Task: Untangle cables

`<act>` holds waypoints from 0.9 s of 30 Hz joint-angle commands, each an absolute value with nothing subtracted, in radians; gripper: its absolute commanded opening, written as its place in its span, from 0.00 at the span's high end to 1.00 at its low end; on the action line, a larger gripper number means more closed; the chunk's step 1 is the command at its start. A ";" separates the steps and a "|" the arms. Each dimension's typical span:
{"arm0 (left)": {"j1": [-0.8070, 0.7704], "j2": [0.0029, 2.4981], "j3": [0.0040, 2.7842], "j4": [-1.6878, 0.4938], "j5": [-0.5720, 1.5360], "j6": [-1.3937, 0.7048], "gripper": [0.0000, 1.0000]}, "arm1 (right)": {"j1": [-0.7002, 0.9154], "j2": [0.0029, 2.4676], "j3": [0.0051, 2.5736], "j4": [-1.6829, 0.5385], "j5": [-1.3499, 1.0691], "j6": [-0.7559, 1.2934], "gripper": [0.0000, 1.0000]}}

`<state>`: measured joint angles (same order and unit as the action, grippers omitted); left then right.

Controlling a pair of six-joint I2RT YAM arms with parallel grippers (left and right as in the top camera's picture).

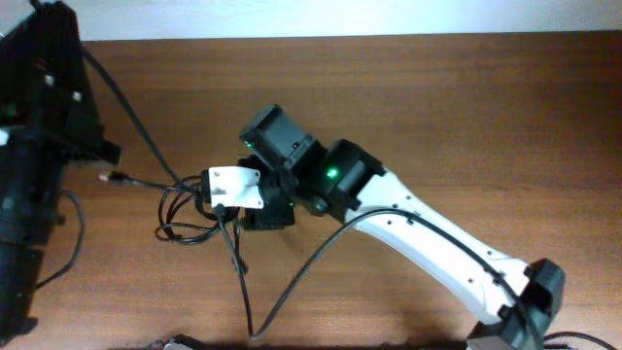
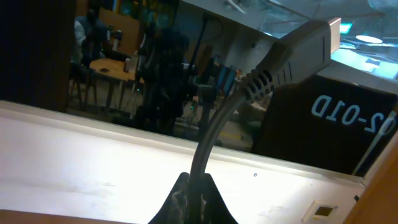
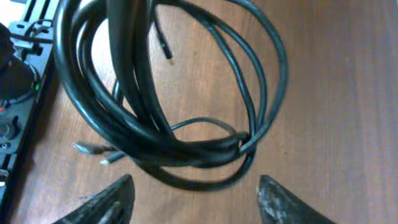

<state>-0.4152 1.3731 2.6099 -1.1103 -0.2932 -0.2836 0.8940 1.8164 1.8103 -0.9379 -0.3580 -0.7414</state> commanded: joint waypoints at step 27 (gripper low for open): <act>-0.416 2.027 2.619 -1.348 0.124 -0.267 1.00 | 0.384 1.265 1.837 -1.007 -0.197 -0.255 0.96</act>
